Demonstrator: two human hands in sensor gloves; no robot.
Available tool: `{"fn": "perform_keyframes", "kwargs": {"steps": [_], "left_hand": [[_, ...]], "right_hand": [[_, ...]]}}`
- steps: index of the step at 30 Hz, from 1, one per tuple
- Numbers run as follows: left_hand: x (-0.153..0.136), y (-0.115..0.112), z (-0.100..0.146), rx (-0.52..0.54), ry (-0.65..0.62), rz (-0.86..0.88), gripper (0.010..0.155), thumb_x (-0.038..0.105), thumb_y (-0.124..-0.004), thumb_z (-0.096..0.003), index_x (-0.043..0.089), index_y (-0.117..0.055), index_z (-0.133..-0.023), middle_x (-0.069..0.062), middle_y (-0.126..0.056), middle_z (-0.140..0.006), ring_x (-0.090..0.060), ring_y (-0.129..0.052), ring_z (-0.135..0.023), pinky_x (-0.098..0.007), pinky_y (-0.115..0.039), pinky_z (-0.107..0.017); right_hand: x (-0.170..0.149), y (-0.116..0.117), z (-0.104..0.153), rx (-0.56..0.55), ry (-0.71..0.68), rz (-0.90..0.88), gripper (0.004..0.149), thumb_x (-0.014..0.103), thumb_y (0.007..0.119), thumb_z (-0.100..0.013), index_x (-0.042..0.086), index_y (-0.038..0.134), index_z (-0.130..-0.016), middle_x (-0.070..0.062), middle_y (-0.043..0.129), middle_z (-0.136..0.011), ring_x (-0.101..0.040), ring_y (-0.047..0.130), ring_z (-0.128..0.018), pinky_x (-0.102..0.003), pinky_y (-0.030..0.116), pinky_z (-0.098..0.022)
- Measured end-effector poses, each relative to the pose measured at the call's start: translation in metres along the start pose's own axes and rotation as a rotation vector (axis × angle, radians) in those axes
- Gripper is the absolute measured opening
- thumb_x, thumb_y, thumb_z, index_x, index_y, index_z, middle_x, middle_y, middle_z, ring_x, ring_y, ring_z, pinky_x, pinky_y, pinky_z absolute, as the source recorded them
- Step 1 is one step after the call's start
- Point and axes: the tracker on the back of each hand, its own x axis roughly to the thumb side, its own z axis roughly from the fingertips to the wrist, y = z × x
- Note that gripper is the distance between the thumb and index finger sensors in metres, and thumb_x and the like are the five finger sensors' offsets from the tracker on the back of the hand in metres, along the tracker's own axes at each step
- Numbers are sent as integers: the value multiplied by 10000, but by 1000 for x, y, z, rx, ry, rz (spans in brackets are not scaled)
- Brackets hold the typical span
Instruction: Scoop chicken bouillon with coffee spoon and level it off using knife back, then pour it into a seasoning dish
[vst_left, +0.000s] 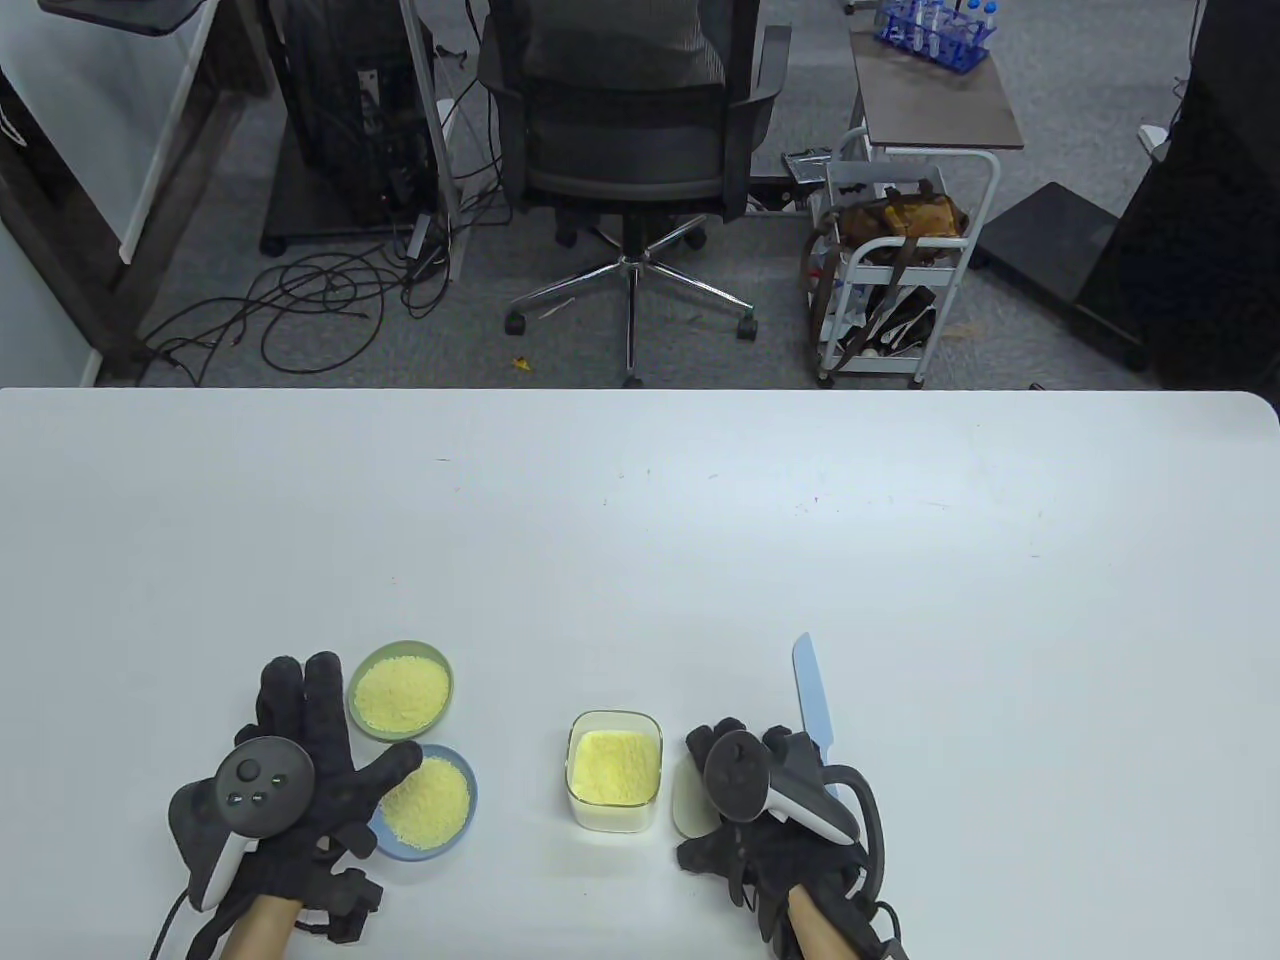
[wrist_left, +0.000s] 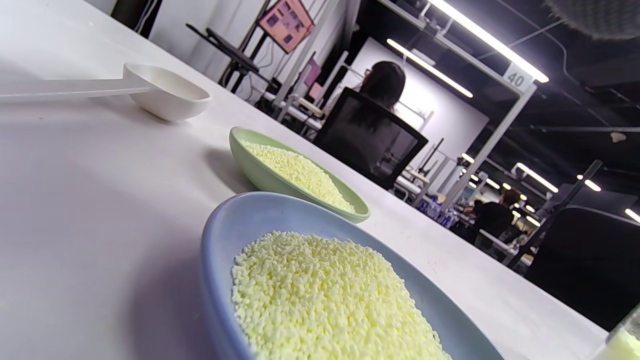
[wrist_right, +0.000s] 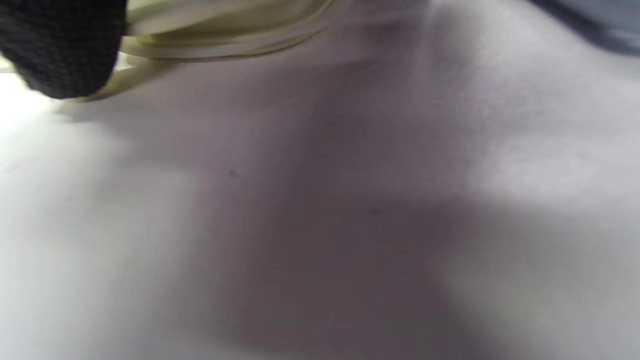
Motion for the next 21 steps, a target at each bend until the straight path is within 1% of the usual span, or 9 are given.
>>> {"fn": "perform_keyframes", "kwargs": {"steps": [3, 7, 9, 10, 13, 15, 17, 19, 21], "left_hand": [[0, 0, 0, 7, 0, 7, 1094, 808, -704, -287, 347, -109, -1081, -129, 5, -1140, -349, -130, -1146, -721, -188, -717], [1, 0, 1, 12, -6, -16, 1098, 808, -706, -283, 341, -116, -1082, -132, -6, -1142, -353, -141, -1146, -723, -190, -717], [2, -1, 1, 11, -10, -23, 1098, 809, -706, -281, 343, -117, -1082, -130, -7, -1142, -350, -142, -1147, -721, -191, -718], [3, -2, 1, 10, -12, -22, 1095, 809, -705, -280, 345, -120, -1082, -129, -8, -1143, -349, -143, -1148, -721, -191, -719], [4, -2, 1, 1, -17, -20, 1095, 807, -708, -281, 346, -120, -1083, -129, -7, -1144, -347, -141, -1148, -722, -189, -718], [4, -2, 1, 2, -21, -24, 1094, 806, -707, -282, 347, -120, -1082, -129, -6, -1144, -347, -141, -1149, -722, -189, -718], [3, -2, 1, 4, -22, -24, 1092, 806, -706, -283, 347, -120, -1082, -128, -9, -1144, -347, -142, -1149, -721, -189, -719], [3, -2, 2, 3, -23, -17, 1093, 805, -704, -283, 343, -118, -1081, -131, -8, -1142, -349, -141, -1147, -721, -188, -717], [3, -2, 2, 4, -25, -21, 1089, 804, -704, -284, 345, -121, -1081, -132, -8, -1142, -350, -142, -1147, -722, -187, -717]], "right_hand": [[-1, 0, -2, -12, -19, -15, 933, 513, 902, -392, 379, 226, -1021, -46, 179, -1166, -457, 169, -1022, -630, 128, -753], [-2, -8, 5, -110, -12, 26, 907, 499, 928, -377, 371, 310, -1029, -149, 236, -1131, -459, 292, -975, -636, 194, -740], [-4, -22, 19, -251, 29, 20, 894, 508, 924, -376, 373, 332, -1033, -151, 241, -1135, -452, 291, -976, -629, 186, -744], [-4, -34, 30, -344, 23, -44, 885, 515, 921, -376, 382, 345, -1035, -148, 244, -1140, -446, 287, -979, -623, 179, -749], [4, -64, 53, -496, -82, -248, 852, 523, 916, -401, 380, 382, -1050, -163, 247, -1150, -444, 277, -982, -618, 155, -752], [13, -75, 59, -519, -110, -260, 840, 539, 906, -408, 386, 391, -1053, -161, 249, -1155, -436, 277, -987, -613, 152, -757], [29, -85, 62, -495, -165, -276, 832, 555, 894, -415, 394, 388, -1056, -149, 249, -1163, -431, 279, -994, -606, 155, -764], [43, -86, 56, -438, -208, -313, 828, 564, 886, -424, 394, 384, -1059, -147, 243, -1167, -433, 277, -997, -607, 155, -764], [54, -83, 49, -410, -225, -285, 825, 568, 881, -429, 388, 381, -1060, -152, 245, -1165, -437, 281, -994, -609, 160, -761]]}}
